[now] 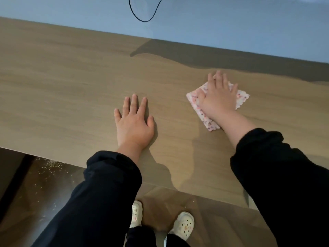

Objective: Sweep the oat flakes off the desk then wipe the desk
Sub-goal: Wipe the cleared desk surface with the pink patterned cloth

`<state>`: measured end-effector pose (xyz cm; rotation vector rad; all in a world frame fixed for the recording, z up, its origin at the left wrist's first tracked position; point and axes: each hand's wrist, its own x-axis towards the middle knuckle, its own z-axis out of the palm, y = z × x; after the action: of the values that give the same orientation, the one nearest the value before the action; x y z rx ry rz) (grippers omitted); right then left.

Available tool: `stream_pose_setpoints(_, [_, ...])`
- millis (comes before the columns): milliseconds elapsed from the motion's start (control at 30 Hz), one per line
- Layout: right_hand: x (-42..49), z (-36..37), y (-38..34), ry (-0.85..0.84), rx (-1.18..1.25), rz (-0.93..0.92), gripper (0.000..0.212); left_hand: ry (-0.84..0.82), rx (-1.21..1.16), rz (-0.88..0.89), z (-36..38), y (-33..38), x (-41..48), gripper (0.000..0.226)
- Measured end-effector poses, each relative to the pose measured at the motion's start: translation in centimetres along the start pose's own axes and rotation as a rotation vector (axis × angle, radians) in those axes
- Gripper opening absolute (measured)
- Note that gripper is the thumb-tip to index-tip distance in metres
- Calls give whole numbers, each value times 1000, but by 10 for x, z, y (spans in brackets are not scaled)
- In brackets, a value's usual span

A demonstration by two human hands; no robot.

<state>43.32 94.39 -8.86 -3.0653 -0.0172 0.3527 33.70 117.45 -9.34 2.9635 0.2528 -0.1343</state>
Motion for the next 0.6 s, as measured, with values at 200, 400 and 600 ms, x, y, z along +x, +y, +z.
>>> stream_pose_setpoints(200, [-74, 12, -40, -9, -4, -299, 70, 6, -6, 4, 1, 0, 0, 61])
stream_pose_setpoints(400, [-157, 26, 1, -69, -91, -514, 64, 8, 6, 16, 1, -1, 0, 61])
stream_pose_setpoints(600, [-54, 5, 43, 10, 8, 30, 66, 19, 11, 11, 1, 0, 1, 60])
